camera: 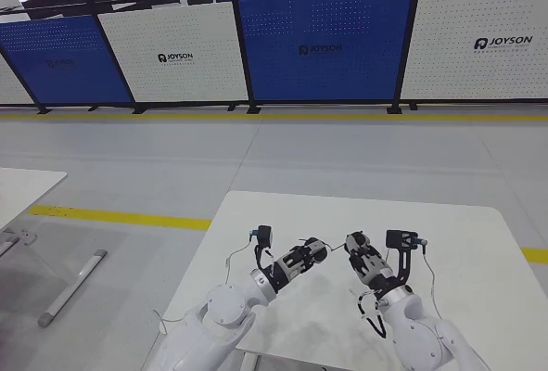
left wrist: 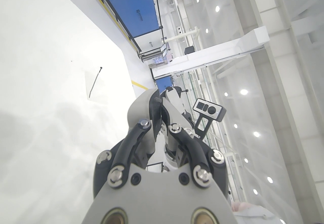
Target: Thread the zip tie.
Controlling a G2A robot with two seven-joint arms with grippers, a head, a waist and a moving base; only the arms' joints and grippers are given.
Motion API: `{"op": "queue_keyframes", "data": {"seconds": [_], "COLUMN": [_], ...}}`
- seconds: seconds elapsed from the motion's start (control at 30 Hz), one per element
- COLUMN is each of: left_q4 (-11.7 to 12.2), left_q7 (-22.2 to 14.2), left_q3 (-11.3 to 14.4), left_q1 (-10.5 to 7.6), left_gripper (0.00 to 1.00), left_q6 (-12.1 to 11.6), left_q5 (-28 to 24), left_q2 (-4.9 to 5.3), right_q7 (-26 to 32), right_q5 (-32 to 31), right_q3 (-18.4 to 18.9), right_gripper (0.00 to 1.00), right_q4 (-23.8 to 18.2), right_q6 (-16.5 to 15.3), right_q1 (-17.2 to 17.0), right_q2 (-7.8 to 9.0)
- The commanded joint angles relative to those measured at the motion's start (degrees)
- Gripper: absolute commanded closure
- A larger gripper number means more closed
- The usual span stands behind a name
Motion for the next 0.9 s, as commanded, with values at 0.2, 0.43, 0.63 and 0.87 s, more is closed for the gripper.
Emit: {"op": "queue_keyframes", "data": {"seconds": [0.2,0.43,0.63,0.87], "left_q4": [0.37,0.63,0.46,0.20], "left_q7": [0.59,3.43,4.67,5.47], "left_q3": [-0.11,0.44,0.66,0.87], "left_q1": [-0.38,-0.82,-0.90,-0.76], "left_gripper": [1.00,1.00,1.00,1.00], "left_q6": [0.35,2.27,2.60,2.70], "left_q5": [0.44,3.44,5.41,6.42], "left_q2": [-0.07,-0.23,-0.30,-0.41], "right_q7": [0.40,0.55,1.00,1.50], "right_q5": [1.07,0.86,0.40,-0.54], "right_q3": [0.51,1.04,1.09,1.14], "right_gripper": [1.00,0.92,0.80,0.77], "right_q4": [0.44,0.06,-0.35,-0.45], "right_q6": [0.99,0.78,0.58,0.37], "right_q1": [0.30,-0.06,-0.31,-0.52], "right_q2": [-0.30,-0.38,-0.47,-0.54]}}
